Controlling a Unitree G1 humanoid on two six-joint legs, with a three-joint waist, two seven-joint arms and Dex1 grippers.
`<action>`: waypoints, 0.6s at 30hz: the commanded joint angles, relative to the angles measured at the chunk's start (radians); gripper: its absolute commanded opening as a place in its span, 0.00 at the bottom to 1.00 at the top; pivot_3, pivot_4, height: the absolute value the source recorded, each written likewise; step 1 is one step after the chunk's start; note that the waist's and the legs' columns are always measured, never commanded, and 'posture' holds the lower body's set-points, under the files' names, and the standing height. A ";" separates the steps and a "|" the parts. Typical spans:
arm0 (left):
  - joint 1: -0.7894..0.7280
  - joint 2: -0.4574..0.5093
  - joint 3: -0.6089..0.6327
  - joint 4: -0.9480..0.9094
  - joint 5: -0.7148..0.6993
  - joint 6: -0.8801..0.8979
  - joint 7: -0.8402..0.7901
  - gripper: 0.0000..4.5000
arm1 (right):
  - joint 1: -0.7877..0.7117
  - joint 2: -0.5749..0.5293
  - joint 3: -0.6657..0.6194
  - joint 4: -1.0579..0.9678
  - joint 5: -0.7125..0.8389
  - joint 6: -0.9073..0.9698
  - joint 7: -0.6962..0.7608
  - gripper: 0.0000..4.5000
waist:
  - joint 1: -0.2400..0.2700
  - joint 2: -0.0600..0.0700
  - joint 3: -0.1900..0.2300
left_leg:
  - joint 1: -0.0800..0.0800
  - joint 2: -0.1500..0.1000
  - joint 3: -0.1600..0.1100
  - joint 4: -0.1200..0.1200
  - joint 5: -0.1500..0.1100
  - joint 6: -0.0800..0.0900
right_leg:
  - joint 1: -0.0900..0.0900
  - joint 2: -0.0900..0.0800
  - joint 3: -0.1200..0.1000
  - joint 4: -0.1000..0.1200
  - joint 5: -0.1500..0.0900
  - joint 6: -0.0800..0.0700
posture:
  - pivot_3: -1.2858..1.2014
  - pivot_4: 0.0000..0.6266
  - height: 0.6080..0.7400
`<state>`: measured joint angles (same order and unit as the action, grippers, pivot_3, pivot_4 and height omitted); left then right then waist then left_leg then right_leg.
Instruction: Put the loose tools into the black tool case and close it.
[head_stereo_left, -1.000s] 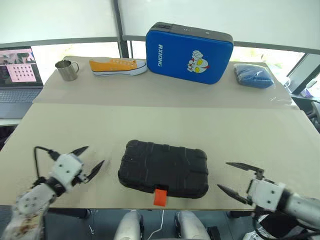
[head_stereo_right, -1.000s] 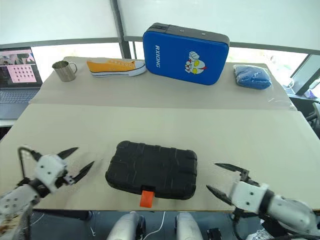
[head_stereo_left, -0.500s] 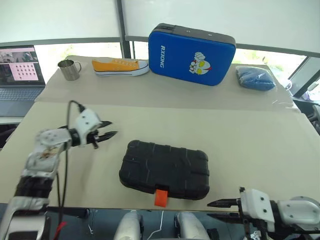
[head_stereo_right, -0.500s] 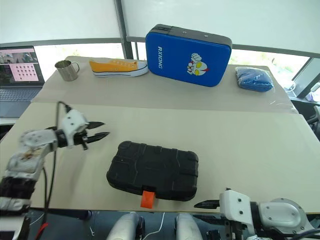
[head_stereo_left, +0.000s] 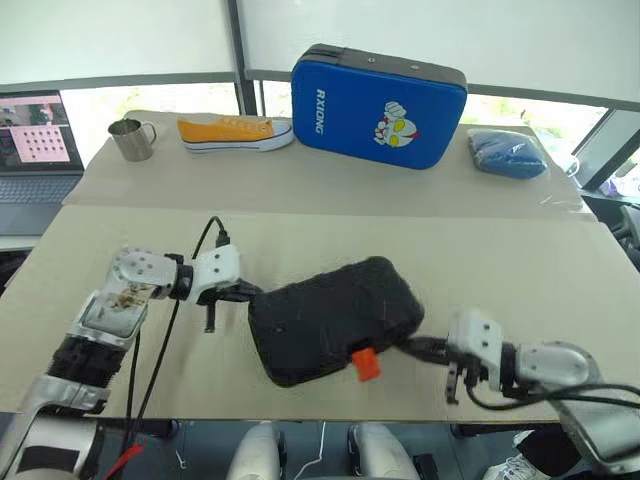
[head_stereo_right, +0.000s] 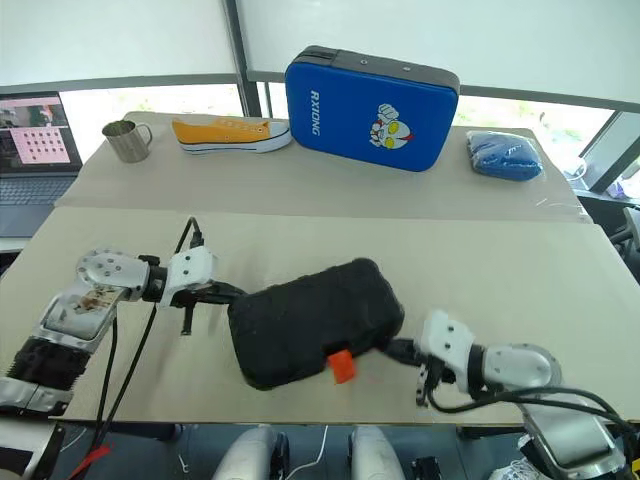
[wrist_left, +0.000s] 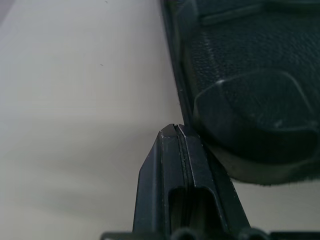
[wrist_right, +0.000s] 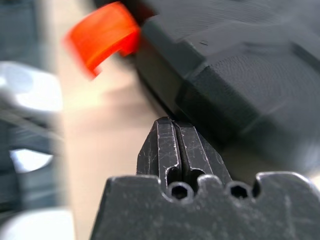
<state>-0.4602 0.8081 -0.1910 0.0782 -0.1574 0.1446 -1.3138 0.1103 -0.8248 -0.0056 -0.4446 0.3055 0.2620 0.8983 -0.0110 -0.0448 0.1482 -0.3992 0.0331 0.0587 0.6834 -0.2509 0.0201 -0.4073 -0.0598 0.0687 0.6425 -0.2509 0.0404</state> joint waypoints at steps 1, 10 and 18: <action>0.010 0.017 0.022 -0.063 -0.020 0.008 -0.007 0.01 | 0.018 -0.019 -0.051 -0.014 -0.001 -0.015 0.010 0.00 | 0.008 0.000 0.000 | -0.001 0.000 0.000 0.000 0.000 0.000 | 0.000 0.000 0.000 0.000 0.000 0.000 | 0.52 0.24 0.99; -0.268 -0.041 0.037 -0.141 -0.203 0.329 -0.058 0.01 | 0.093 -0.040 -0.186 -0.149 0.241 0.120 0.085 0.00 | 0.022 0.000 0.001 | -0.005 -0.001 -0.001 0.005 0.000 0.000 | 0.000 0.001 -0.003 0.000 0.001 0.002 | 0.52 0.24 0.99; -0.239 -0.116 -0.236 -0.146 -0.011 0.117 -0.122 0.01 | 0.054 -0.019 -0.046 -0.201 0.211 0.139 0.082 0.00 | 0.012 0.001 0.001 | -0.004 -0.002 -0.003 0.005 -0.001 0.002 | 0.001 0.002 -0.001 0.000 0.000 0.002 | 0.52 0.24 0.99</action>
<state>-0.6885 0.6953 -0.4067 -0.0844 -0.2188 0.3323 -1.4333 0.1882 -0.8498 -0.0701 -0.6229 0.5311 0.4070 0.9887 0.0007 -0.0437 0.1488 -0.4035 0.0311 0.0560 0.6885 -0.2519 0.0219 -0.4069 -0.0579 0.0673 0.6421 -0.2504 0.0422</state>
